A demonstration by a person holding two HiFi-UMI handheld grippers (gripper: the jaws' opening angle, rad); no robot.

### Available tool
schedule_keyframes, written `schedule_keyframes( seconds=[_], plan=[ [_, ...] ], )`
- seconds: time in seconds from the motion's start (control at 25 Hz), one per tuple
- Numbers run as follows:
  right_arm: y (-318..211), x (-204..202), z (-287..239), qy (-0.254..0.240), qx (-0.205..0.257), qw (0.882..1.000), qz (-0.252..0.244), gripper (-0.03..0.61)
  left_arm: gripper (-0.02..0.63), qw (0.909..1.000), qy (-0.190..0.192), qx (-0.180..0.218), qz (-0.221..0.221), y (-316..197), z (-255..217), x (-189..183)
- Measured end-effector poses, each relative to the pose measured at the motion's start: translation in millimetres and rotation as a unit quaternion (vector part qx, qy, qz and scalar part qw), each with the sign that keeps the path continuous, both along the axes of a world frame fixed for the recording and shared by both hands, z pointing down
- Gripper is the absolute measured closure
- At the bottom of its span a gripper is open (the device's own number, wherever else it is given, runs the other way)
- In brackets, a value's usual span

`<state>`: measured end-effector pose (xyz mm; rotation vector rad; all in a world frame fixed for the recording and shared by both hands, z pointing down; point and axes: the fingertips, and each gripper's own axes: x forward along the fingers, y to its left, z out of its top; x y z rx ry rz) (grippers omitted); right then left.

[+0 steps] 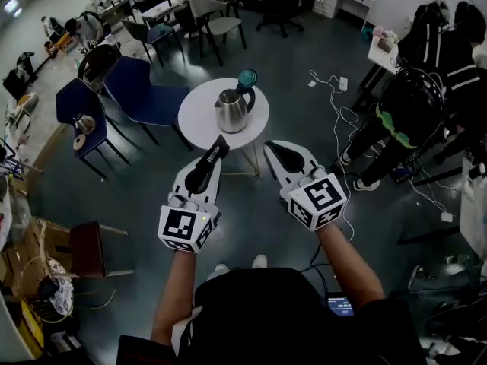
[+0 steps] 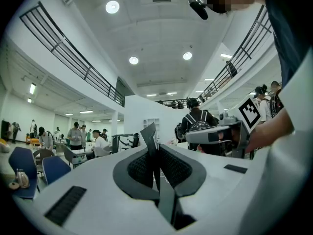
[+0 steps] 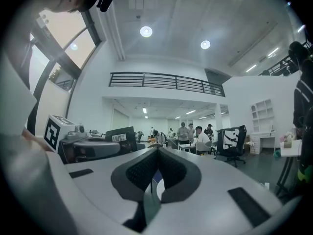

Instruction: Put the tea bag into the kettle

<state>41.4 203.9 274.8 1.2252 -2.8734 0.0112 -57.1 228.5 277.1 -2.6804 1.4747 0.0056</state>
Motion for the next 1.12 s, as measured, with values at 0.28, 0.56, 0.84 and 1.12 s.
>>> schedule_keyframes(
  seconds=[0.28,0.56,0.84,1.12],
  plan=[
    [-4.8,16.3,6.1,0.0,-0.004,1.0,-0.01,0.559,0.581,1.0,-0.003,0.003,-0.009,-1.6,0.9,19.0],
    [-12.5,25.9,10.5,-0.006,-0.003,1.0,-0.014,0.558,0.581,0.9999,-0.006,0.001,-0.015,-6.8,7.3,25.8],
    [-33.8,30.8,11.7,-0.013,-0.006,1.0,-0.01,0.559,0.581,0.9998,-0.014,-0.003,-0.014,-25.7,9.7,27.0],
    [-62.9,25.4,14.0,-0.012,-0.006,1.0,-0.007,0.558,0.581,0.9999,-0.013,-0.001,-0.007,-58.0,11.3,23.7]
  ],
)
